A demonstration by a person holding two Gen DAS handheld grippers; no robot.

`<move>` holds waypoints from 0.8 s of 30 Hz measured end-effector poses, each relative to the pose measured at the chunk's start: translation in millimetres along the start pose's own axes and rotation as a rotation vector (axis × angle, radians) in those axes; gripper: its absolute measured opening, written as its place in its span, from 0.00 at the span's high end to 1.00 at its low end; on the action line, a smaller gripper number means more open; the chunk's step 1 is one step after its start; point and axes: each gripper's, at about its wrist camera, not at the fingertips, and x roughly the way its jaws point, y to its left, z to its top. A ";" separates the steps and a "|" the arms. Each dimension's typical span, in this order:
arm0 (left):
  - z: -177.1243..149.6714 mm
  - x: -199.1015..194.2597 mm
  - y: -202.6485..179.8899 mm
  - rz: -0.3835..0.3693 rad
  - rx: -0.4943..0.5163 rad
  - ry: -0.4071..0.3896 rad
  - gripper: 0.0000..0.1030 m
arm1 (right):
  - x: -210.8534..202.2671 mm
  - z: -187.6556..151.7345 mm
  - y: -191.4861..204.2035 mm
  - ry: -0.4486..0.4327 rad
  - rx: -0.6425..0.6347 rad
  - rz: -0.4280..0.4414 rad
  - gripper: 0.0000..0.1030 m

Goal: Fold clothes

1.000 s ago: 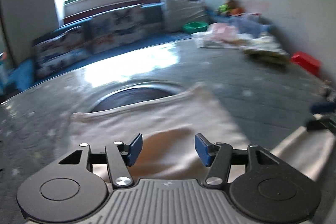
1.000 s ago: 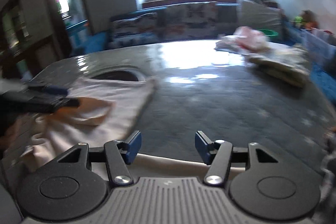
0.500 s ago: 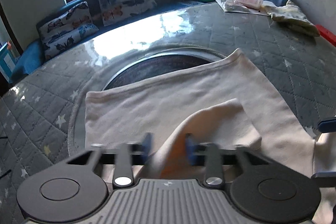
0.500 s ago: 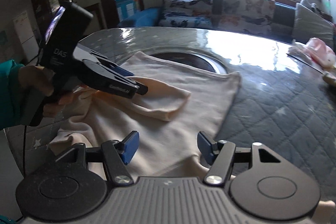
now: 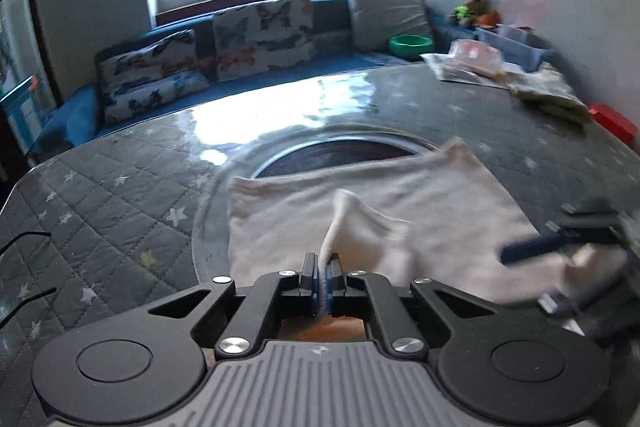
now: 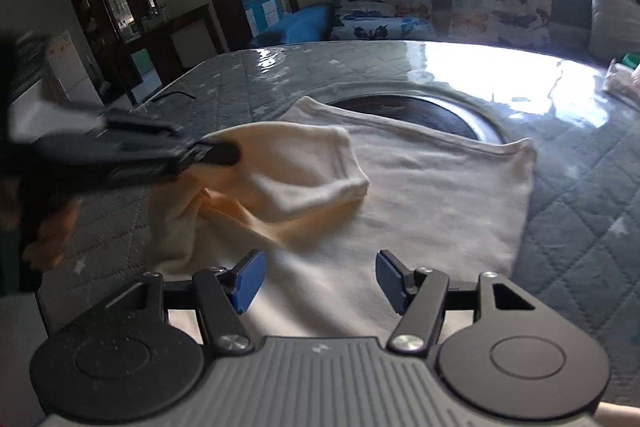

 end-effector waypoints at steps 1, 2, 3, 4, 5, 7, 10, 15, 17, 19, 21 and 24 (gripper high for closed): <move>-6.6 -5.1 -2.2 -0.013 0.018 0.002 0.96 | 3.1 1.7 0.4 0.004 0.010 0.012 0.39; -13.7 -7.3 -5.7 -0.023 0.034 0.015 0.96 | 4.3 1.5 0.6 0.005 0.017 0.020 0.39; -20.9 -9.5 -9.2 -0.033 0.049 0.029 0.95 | 4.4 0.6 1.1 0.004 0.020 0.024 0.39; -27.9 -10.5 -12.4 -0.051 0.063 0.041 0.95 | 4.2 -0.4 1.5 0.004 0.022 0.026 0.39; -35.0 -11.6 -15.6 -0.069 0.077 0.052 0.95 | 3.9 -1.5 1.4 0.004 0.026 0.029 0.39; -43.9 -12.1 -22.7 -0.083 0.113 0.066 0.92 | 4.1 -3.4 0.6 0.009 0.036 0.036 0.39; -47.1 -14.5 -26.3 -0.104 0.123 0.061 0.81 | 6.5 -6.8 0.4 0.025 0.037 0.023 0.39; -30.6 -21.7 -15.7 -0.112 0.079 0.025 0.60 | 10.0 -10.6 -0.7 0.043 0.035 0.019 0.39; -19.0 -23.9 -11.2 -0.100 0.056 0.004 0.56 | 10.4 -10.4 -0.3 0.041 0.032 0.017 0.39; -7.0 -22.7 -4.8 -0.084 0.021 -0.008 0.53 | 11.5 -10.3 1.3 0.042 0.026 0.014 0.39; 2.5 -12.7 0.2 -0.057 -0.011 0.015 0.51 | 12.7 -10.2 2.0 0.040 0.024 0.014 0.39; 11.4 14.5 9.6 -0.025 -0.058 0.090 0.51 | 14.1 -10.1 3.1 0.038 0.021 0.017 0.39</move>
